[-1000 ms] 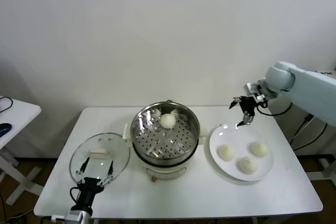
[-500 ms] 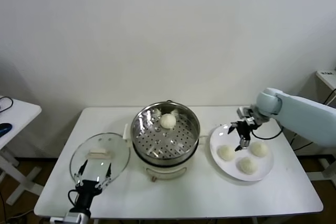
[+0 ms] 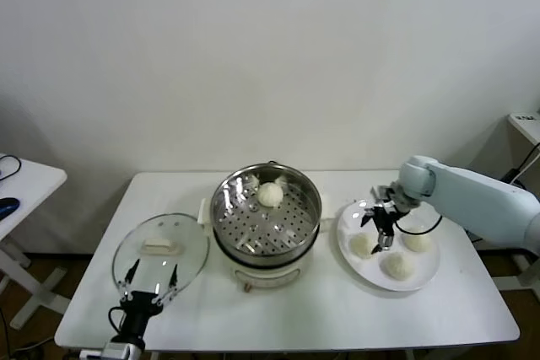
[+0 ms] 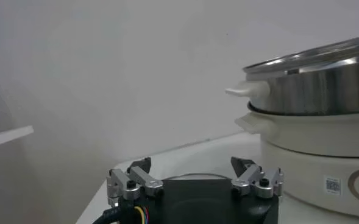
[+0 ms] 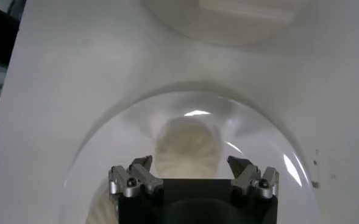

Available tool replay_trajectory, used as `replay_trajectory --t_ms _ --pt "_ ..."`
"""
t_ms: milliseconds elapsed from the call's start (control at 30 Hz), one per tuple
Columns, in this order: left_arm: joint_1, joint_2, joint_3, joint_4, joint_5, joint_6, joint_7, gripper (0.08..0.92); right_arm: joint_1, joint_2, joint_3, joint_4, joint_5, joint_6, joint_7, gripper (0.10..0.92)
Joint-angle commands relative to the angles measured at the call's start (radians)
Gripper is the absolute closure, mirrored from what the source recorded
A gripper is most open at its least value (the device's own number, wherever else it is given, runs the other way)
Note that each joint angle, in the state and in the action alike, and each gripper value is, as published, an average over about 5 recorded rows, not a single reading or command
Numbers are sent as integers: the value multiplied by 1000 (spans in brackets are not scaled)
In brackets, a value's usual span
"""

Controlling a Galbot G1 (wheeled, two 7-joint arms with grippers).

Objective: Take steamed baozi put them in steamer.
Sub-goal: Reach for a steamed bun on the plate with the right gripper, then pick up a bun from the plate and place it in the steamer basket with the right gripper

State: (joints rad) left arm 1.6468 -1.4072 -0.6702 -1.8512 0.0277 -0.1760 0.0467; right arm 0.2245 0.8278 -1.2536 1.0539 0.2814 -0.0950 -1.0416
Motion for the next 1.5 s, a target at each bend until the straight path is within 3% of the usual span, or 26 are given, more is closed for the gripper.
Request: replay_trajectory --t_ms 33,900,1500 --pt "0 1 -2 3 -1 0 0 177 -24 19 9 -26 -14 1 -1 203" --pt "-1 0 -5 6 0 0 -1 177 -49 41 40 -67 -63 27 -5 206" --pt "-4 -3 -9 5 -2 3 -2 177 -30 32 63 -60 -25 29 4 302"
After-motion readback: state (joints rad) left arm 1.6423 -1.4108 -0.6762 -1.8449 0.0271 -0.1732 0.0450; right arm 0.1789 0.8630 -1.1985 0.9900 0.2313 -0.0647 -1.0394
